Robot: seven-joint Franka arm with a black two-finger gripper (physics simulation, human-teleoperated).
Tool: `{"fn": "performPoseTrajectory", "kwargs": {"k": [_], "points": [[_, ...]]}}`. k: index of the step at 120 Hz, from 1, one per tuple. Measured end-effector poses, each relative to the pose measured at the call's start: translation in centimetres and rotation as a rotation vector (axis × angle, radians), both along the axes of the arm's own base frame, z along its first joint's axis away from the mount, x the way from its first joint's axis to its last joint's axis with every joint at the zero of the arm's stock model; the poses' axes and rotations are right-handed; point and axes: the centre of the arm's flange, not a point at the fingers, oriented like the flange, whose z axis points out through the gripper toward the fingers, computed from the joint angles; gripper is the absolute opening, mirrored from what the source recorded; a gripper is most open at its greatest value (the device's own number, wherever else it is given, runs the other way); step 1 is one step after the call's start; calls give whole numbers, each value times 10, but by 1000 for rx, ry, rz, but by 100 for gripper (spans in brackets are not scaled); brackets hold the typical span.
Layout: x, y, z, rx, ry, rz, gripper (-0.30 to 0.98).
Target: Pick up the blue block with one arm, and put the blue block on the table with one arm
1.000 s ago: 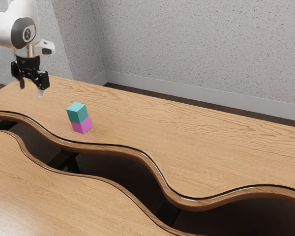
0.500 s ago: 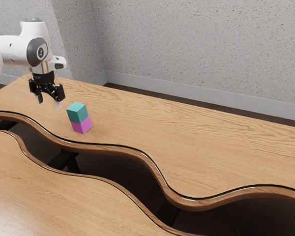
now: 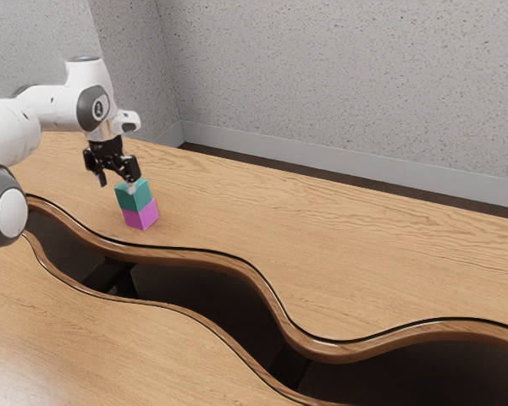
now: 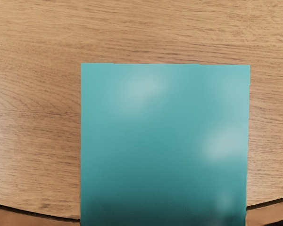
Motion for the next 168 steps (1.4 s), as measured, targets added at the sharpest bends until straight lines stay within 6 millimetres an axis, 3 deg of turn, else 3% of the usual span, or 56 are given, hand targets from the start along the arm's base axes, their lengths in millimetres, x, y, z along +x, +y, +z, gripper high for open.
{"fn": "performPoseTrajectory", "kwargs": {"k": [32, 51, 73, 110, 122, 139, 144, 158, 168], "points": [[18, -3, -27, -9, -17, -7, 68], [19, 0, -31, -10, -27, -2, 43], [23, -4, -18, 5, -45, -8, 32], [51, -112, 1, -2, -44, -147, 15], [56, -134, -9, -18, -40, -171, 10], [60, -145, -41, -29, -15, -177, 4], [60, -146, -45, -29, -13, -176, 7], [60, -146, -47, -36, -14, -170, 36], [60, -147, -47, -44, -15, -169, 46]]}}
